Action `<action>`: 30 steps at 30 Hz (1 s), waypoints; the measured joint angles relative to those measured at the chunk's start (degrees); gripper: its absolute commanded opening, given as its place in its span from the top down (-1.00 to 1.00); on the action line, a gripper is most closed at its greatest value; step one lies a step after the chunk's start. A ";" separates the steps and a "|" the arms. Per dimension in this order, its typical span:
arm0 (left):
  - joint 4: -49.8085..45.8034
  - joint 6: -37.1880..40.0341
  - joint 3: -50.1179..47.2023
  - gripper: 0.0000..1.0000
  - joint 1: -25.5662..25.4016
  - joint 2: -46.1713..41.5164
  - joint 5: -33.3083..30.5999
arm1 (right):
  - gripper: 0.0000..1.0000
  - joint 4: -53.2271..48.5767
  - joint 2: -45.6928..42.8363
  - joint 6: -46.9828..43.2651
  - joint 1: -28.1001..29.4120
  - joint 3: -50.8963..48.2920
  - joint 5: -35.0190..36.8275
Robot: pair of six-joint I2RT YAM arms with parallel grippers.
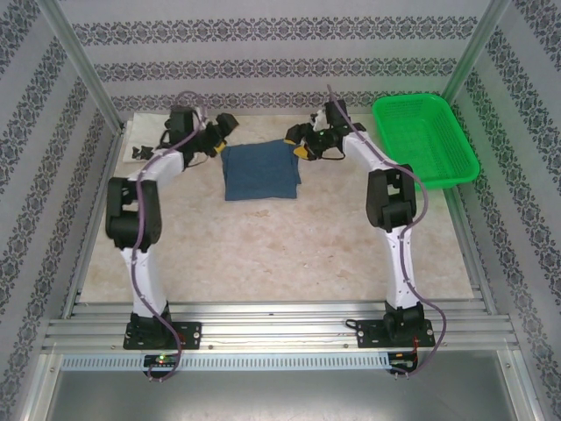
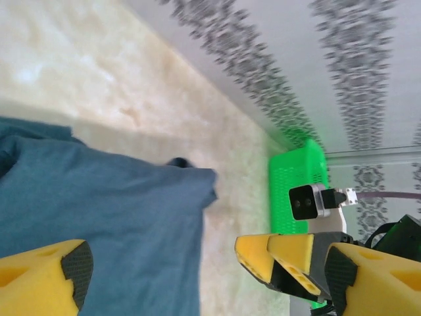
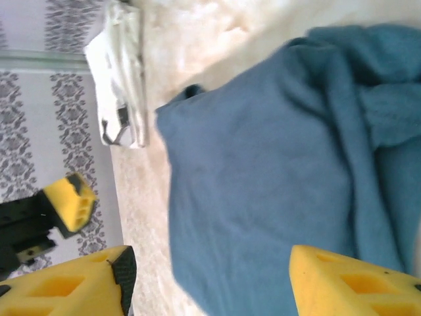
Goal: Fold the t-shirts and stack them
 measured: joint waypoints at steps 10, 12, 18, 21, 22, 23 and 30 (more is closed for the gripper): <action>-15.85 15.30 -9.84 -0.69 1.44 -8.55 -5.75 | -0.35 -5.64 -9.68 -10.27 0.00 -6.73 4.26; -16.87 16.37 -11.69 -0.69 1.22 -6.10 -5.95 | -0.34 -6.29 -9.07 -10.51 0.00 -8.33 4.59; -17.79 18.95 -11.37 -0.74 -0.55 -0.20 -7.52 | -0.32 -6.58 -7.96 -10.86 0.09 -9.75 5.07; -20.74 20.68 -6.88 -0.74 -2.62 1.90 -10.01 | -0.32 -6.54 -7.93 -11.19 0.11 -9.81 5.18; -21.66 21.29 -4.85 -0.74 -3.41 2.80 -11.19 | -0.32 -6.51 -7.93 -11.37 0.11 -9.90 5.20; -22.73 21.79 -2.91 -0.74 -4.20 3.65 -12.63 | -0.32 -6.54 -7.89 -11.54 0.11 -9.94 5.31; -30.25 23.98 2.95 -0.75 -7.48 6.10 -23.76 | -0.31 -6.36 -7.17 -11.98 0.11 -10.56 5.46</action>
